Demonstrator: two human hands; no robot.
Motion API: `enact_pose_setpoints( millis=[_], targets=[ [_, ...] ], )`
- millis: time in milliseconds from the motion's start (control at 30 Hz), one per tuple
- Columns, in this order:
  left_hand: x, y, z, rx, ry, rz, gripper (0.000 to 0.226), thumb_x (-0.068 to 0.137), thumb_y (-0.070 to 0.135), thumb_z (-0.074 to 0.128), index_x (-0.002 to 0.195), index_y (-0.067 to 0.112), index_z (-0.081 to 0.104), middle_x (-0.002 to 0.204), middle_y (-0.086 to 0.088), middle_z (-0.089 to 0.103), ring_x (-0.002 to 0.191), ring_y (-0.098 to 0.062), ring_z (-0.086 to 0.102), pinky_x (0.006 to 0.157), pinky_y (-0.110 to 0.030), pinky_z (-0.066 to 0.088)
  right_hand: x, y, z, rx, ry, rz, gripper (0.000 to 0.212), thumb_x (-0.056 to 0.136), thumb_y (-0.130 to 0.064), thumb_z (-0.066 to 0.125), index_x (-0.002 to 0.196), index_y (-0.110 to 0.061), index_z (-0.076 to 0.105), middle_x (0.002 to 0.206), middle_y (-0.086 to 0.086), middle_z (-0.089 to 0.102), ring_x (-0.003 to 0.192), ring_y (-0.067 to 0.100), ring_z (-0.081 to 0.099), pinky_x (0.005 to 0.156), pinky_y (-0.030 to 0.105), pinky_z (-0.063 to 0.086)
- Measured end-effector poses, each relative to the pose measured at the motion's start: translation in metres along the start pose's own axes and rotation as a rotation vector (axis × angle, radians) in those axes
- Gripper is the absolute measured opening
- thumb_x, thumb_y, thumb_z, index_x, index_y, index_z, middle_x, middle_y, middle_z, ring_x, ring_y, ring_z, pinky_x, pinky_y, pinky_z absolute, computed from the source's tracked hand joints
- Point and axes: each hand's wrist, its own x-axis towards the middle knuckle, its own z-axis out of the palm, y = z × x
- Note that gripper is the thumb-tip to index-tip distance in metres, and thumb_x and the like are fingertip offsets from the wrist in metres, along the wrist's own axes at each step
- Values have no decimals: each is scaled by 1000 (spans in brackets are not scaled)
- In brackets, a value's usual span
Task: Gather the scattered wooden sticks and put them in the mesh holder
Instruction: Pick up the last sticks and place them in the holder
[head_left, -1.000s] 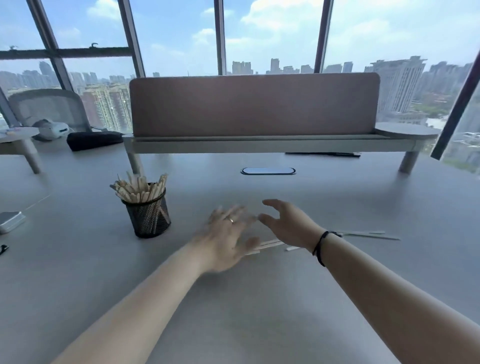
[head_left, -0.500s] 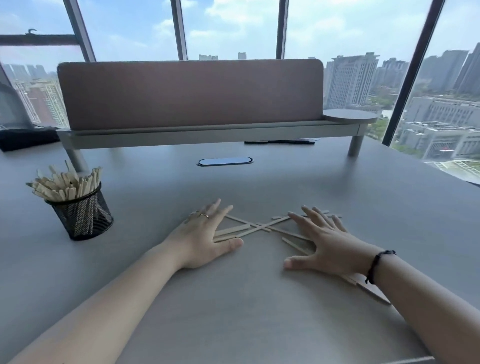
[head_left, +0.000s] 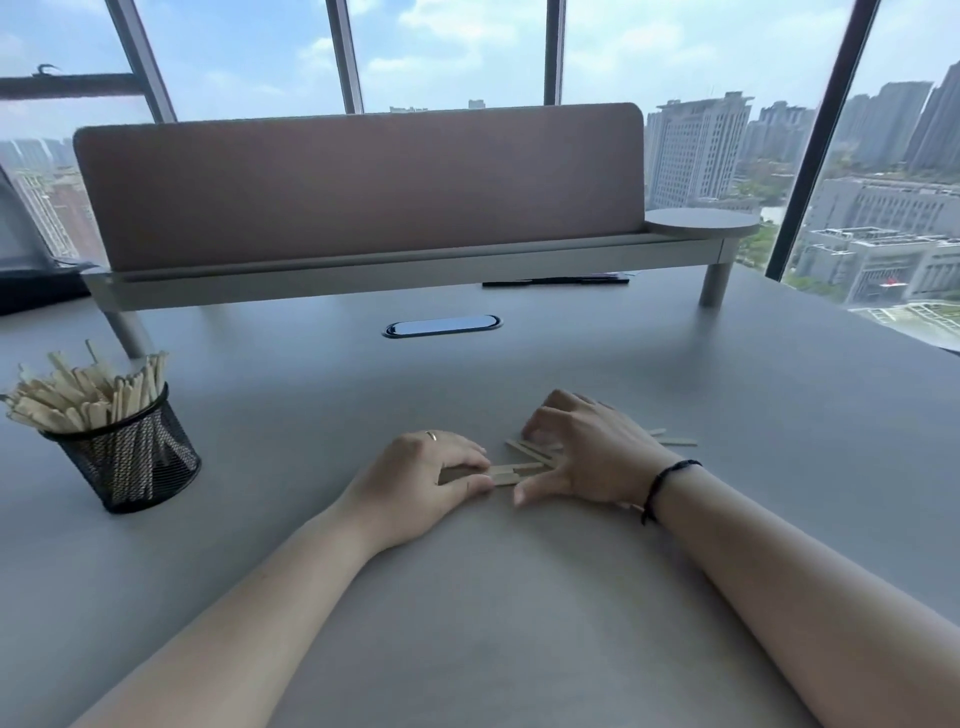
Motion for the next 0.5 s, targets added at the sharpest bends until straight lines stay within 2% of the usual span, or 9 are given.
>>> enact_pose_setpoints(
  millis=[67, 167, 267, 333, 433, 500],
  targets=[
    [1, -2, -1, 13, 10, 9, 25, 89, 41, 71, 104, 23, 78, 111, 13, 72, 106, -1, 63, 96, -27, 48, 6, -7, 3, -50, 13, -29, 94, 49, -102, 40, 111, -35, 62, 111, -7, 55, 108, 20, 55, 88, 35, 45],
    [3, -7, -5, 52, 8, -44, 36, 86, 57, 58, 99, 28, 75, 105, 19, 69, 100, -3, 63, 90, -35, 52, 5, -11, 2, -2, 7, -7, 87, 57, -97, 45, 118, -37, 62, 116, -8, 55, 109, 19, 56, 87, 35, 46],
    [2, -12, -10, 111, 9, -107, 40, 83, 64, 52, 97, 34, 73, 105, 24, 65, 98, -2, 61, 88, -38, 52, -8, 6, -8, 100, -54, 88, 98, 57, -92, 54, 139, -38, 50, 139, -12, 47, 128, 13, 48, 103, 37, 43],
    [-1, -14, -14, 136, -8, -157, 38, 83, 64, 53, 100, 34, 72, 108, 25, 64, 98, -2, 59, 89, -37, 51, -20, 22, -15, 65, -147, 124, 105, 58, -91, 56, 147, -39, 40, 153, -11, 35, 142, 15, 34, 117, 38, 30],
    [-5, -18, -20, 160, -33, -219, 54, 80, 73, 45, 111, 35, 68, 118, 24, 62, 109, -6, 59, 95, -35, 49, -29, 33, -13, 33, -247, 157, 91, 74, -84, 50, 152, -44, 26, 162, -15, 17, 151, 14, 14, 124, 37, 9],
    [-8, -19, -24, 231, -54, -259, 57, 87, 71, 47, 128, 34, 60, 133, 23, 56, 126, -10, 52, 105, -33, 41, -25, 32, -7, 77, -184, 150, 82, 79, -80, 49, 150, -44, 31, 163, -15, 19, 151, 12, 17, 124, 37, 10]
  ],
)
